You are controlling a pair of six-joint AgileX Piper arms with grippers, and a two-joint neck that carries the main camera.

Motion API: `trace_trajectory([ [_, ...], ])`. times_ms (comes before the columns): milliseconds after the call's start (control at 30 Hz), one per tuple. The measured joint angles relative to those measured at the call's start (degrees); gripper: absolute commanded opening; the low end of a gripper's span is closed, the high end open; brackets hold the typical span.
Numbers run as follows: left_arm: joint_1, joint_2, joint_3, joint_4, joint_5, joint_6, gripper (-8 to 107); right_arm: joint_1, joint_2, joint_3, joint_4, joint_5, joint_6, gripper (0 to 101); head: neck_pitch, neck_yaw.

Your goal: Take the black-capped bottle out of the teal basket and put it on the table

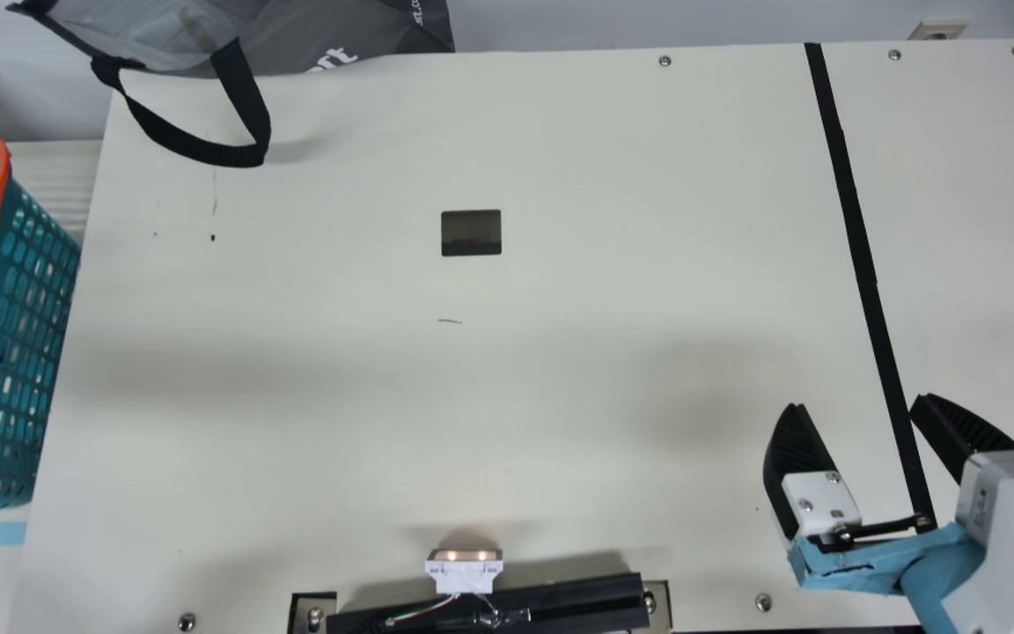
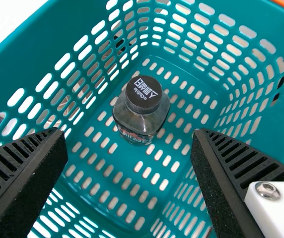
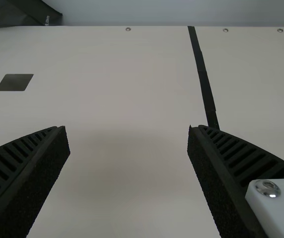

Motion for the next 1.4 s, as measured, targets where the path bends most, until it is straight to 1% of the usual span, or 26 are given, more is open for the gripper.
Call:
trace_trajectory([
  [233, -2.1, 3.5, -1.3, -0.5, -2.7, 4.0, 107, 0.0, 0.0, 0.0, 0.0, 0.0, 0.0, 91, 0.0, 0.0],
  [567, -4.8, 6.5, -2.0, -0.5, -6.2, 5.5, 107, 0.0, 0.0, 0.0, 0.0, 0.0, 0.0, 91, 0.0, 0.0],
  [1000, -5.7, 11.4, -5.3, -2.7, -6.1, 7.0, 107, 0.0, 0.0, 0.0, 0.0, 0.0, 0.0, 91, 0.0, 0.0],
  [1400, -5.0, 14.8, -7.7, -2.7, -6.5, 7.3, 107, 0.0, 0.0, 0.0, 0.1, 0.0, 0.0, 91, 0.3, 0.0],
])
